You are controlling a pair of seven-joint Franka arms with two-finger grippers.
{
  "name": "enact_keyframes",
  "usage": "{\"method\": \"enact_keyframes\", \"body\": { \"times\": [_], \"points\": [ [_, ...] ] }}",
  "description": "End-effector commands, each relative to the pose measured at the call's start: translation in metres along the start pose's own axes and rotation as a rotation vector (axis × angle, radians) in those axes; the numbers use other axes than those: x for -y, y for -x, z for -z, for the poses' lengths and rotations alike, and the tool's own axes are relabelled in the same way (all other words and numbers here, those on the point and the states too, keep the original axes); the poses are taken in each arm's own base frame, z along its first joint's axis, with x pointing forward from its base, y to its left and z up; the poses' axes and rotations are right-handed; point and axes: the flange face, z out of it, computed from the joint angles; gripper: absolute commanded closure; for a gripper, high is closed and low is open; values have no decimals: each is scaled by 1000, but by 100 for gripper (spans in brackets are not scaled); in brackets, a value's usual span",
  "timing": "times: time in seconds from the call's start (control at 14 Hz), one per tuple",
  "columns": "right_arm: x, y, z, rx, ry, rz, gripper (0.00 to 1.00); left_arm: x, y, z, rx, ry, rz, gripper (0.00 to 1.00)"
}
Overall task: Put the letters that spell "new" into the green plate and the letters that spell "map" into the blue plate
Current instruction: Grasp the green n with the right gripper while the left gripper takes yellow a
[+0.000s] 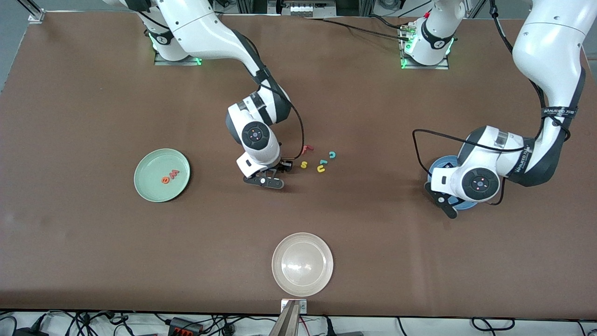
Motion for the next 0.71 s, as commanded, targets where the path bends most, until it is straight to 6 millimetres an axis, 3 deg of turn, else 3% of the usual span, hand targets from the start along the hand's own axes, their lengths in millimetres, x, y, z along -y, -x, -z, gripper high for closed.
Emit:
{"method": "enact_keyframes", "body": {
  "times": [0.0, 0.21, 0.29, 0.43, 0.5, 0.64],
  "points": [
    [8, 0, 2, 0, -14, -20, 47, 0, 18, -28, -6, 120, 153, 95],
    [7, 0, 1, -1, -11, -3, 65, 0, 14, -45, -13, 138, 187, 89],
    [6, -2, 3, -4, -11, -1, 67, 5, 16, -53, -18, 151, 195, 81],
    [5, -2, -1, -1, -7, -5, 68, 8, 16, -55, -22, 154, 198, 58],
    [4, -2, -6, 2, -2, -5, 68, 8, 15, -58, -20, 159, 196, 1],
    [3, -2, -10, 4, 5, -5, 72, 9, 15, -52, -23, 154, 199, 0]
  ]
}}
